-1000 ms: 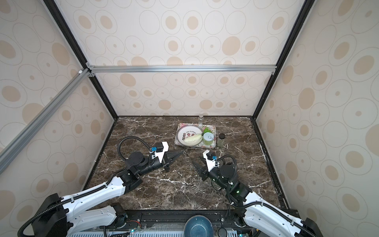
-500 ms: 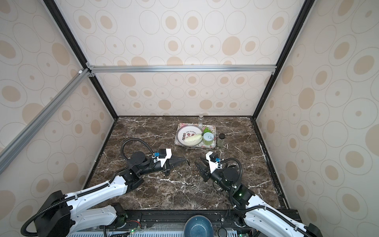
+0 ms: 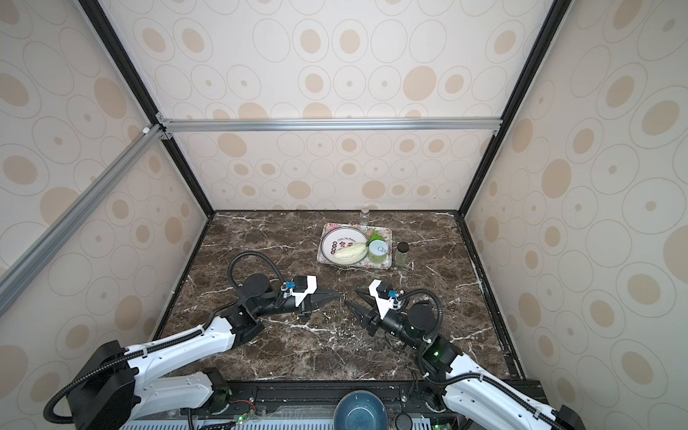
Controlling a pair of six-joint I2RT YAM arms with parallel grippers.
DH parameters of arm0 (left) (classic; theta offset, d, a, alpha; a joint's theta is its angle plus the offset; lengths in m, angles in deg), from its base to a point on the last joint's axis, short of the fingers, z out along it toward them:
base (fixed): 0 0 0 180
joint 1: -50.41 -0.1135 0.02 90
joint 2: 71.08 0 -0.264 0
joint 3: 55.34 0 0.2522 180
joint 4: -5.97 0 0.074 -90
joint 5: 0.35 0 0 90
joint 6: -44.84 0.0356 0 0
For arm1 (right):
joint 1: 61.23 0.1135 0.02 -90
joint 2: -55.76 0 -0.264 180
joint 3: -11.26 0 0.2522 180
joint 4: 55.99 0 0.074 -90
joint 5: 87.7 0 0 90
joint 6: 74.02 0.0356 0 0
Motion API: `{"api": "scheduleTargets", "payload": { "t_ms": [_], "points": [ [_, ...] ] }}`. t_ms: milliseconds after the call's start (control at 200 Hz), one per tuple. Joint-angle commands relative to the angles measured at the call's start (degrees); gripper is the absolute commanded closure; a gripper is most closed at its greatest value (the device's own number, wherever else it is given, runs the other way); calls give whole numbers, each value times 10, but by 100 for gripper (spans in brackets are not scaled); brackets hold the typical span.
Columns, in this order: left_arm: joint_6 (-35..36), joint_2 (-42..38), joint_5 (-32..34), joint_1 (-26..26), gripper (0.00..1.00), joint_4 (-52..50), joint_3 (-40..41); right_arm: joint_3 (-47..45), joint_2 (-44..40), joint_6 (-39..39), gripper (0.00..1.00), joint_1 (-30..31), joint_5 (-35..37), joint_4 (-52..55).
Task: Attach keys to a key ring
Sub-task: Insert the key into the keyring.
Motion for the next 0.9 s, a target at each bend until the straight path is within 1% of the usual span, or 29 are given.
{"api": "scheduleTargets", "payload": {
  "t_ms": [0, 125, 235, 340, 415, 525, 895],
  "points": [
    [22, -6, -5, 4, 100, 10, -27, -2, -6, -12, 51, 0, -22, -9],
    [25, -6, -11, 4, 100, 10, -26, 1, -4, -14, 51, 0, -34, -2],
    [29, -2, -5, 4, 100, 8, -27, 9, -7, -28, 50, 0, -63, 16],
    [31, 0, -17, 4, 100, 7, -30, 9, -7, -26, 49, 0, -41, 24],
    [35, 2, -40, 4, 100, 5, -31, 9, -7, -25, 49, 0, -29, 24],
    [36, 7, -63, 4, 100, -2, -37, 9, -6, -26, 50, 0, -36, 23],
    [68, 12, -89, 4, 100, -47, -52, 9, -15, -36, 51, 0, -45, 36]
  ]
}}
